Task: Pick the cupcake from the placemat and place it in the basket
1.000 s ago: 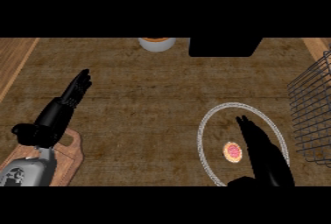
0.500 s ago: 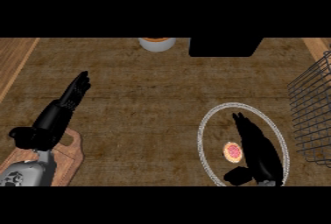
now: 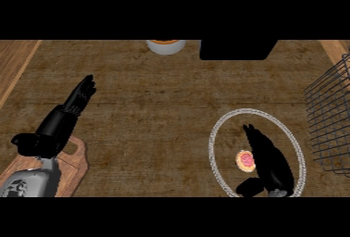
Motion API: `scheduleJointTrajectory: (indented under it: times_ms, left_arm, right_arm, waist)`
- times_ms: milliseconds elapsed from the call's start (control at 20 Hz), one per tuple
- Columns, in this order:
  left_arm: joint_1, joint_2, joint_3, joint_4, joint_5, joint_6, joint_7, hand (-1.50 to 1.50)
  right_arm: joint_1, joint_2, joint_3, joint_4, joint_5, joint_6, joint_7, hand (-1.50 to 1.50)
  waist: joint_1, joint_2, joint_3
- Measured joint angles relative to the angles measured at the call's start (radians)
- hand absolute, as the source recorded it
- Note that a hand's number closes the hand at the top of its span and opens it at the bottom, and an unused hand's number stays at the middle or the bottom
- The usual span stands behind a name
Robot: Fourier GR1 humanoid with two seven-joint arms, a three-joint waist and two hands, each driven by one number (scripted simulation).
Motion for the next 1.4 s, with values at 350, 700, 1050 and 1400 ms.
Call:
scheduleJointTrajectory:
  times_ms: [350, 700, 1050, 1400]
  left_arm:
    - [-0.019, -0.025, -0.005, -0.009, -0.017, 0.006, 0.028, 0.0]
    - [-0.014, -0.017, 0.014, -0.004, -0.011, -0.016, 0.019, 0.0]
    - [-0.007, -0.02, 0.022, -0.001, -0.019, -0.008, 0.015, 0.0]
    - [-0.005, -0.019, 0.03, 0.001, -0.016, -0.018, 0.014, 0.0]
  right_arm:
    - [-0.01, 0.0, 0.02, 0.049, 0.004, 0.022, -0.041, 1.5]
    - [-0.026, -0.022, 0.067, 0.076, 0.067, 0.014, -0.084, 1.5]
    - [0.285, -0.2, 0.179, -0.145, 0.121, -0.089, -0.253, 1.5]
    - [0.494, -0.307, 0.155, -0.29, 0.078, -0.239, -0.385, 1.5]
  waist:
    - [-0.001, -0.005, -0.007]
    - [-0.002, -0.011, -0.014]
    - [-0.016, -0.008, -0.005]
    - [-0.013, -0.003, -0.001]
